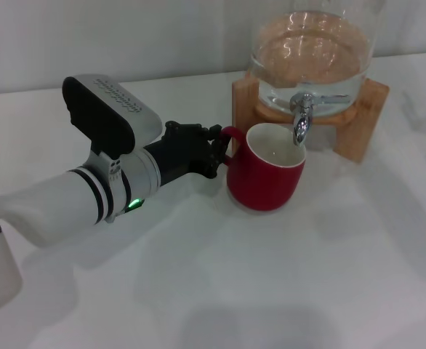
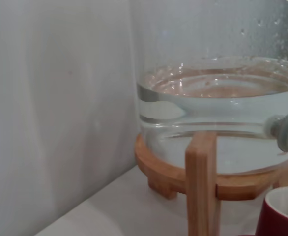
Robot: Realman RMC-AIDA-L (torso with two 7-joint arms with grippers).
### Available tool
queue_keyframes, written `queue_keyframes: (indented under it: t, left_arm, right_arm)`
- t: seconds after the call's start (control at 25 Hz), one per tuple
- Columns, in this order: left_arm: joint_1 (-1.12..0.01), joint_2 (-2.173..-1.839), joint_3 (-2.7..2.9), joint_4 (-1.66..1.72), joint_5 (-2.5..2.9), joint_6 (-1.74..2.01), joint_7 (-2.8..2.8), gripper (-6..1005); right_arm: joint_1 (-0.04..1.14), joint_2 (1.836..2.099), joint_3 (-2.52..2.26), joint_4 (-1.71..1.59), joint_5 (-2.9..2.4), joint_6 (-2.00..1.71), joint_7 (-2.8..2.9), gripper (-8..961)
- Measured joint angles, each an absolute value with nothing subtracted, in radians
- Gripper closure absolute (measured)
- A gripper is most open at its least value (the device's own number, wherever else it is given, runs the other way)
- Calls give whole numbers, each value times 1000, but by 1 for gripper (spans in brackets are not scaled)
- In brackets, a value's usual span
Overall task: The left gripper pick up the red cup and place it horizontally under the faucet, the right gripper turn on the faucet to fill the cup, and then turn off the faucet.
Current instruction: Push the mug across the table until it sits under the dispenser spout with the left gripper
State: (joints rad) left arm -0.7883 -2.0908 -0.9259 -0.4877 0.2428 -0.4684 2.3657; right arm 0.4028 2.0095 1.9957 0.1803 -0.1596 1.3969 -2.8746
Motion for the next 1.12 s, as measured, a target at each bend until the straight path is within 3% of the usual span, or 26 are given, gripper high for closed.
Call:
queue_keyframes:
  t: [1.12]
  left_arm:
    - [-776,-2092,-896,-518,240,-461,2368,855]
  right_arm:
    - [388,2006,1973,181,-160,1429,-2875,336]
